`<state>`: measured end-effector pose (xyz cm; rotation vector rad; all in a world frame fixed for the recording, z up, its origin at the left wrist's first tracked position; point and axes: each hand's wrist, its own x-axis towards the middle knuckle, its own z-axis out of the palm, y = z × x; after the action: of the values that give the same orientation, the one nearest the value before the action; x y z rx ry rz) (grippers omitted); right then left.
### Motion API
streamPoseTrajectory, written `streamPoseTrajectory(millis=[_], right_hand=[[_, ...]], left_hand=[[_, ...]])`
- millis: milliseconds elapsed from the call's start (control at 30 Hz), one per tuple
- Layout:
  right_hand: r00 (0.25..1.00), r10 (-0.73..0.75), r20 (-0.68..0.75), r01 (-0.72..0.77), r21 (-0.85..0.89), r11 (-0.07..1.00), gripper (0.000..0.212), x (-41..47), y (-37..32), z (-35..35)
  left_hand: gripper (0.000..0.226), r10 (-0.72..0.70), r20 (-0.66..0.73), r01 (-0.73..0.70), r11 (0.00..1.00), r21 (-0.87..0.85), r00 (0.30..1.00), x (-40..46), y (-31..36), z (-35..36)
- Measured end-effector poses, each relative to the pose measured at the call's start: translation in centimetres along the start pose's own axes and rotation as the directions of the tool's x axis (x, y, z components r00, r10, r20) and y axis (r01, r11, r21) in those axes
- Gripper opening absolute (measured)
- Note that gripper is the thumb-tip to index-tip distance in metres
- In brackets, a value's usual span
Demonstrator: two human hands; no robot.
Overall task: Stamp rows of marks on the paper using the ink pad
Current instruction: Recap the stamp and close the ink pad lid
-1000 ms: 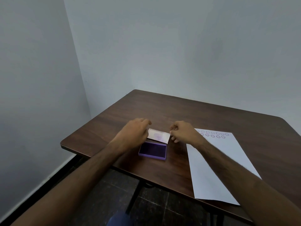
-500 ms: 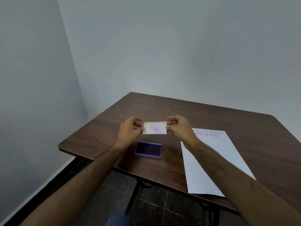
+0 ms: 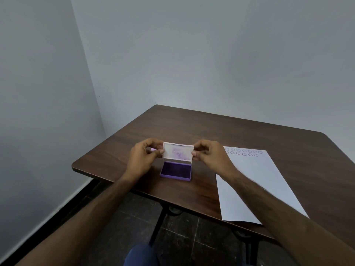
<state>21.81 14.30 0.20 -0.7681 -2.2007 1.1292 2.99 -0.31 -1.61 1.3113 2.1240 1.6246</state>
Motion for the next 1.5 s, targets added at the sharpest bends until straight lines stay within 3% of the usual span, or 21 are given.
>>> streamPoseTrajectory(millis=[500, 767, 933, 1133, 1333, 1500], right_hand=[[0.998, -0.041, 0.044, 0.047, -0.142, 0.989, 0.006, -0.1, 1.3, 0.3], [0.991, -0.094, 0.097, 0.115, -0.242, 0.963, 0.013, -0.9, 1.2, -0.1], [0.966, -0.167, 0.196, 0.211, -0.231, 0.950, 0.015, -1.9, 1.3, -0.7], [0.942, -0.170, 0.291, 0.238, -0.220, 0.946, 0.024, -2.4, 2.4, -0.3], [0.905, -0.173, 0.388, 0.314, -0.337, 0.888, 0.030, -1.8, 2.7, -0.5], [0.919, -0.142, 0.368, 0.290, -0.385, 0.876, 0.034, -1.4, 2.3, -0.1]], left_hand=[[0.013, 0.068, 0.036, -0.071, 0.994, 0.088, 0.997, -0.7, -0.7, 0.3], [0.017, 0.160, 0.073, -0.168, 0.979, 0.116, 0.984, -1.5, -1.2, -0.1], [0.021, 0.226, 0.196, -0.263, 0.947, 0.186, 0.954, -1.8, -1.8, -1.0], [0.030, 0.349, 0.388, -0.463, 0.849, 0.253, 0.853, -1.9, -1.9, -2.0], [0.014, 0.336, 0.481, -0.482, 0.848, 0.219, 0.810, -1.9, -1.8, -2.0], [0.024, 0.316, 0.505, -0.486, 0.838, 0.249, 0.803, -1.7, -1.9, -1.1]])
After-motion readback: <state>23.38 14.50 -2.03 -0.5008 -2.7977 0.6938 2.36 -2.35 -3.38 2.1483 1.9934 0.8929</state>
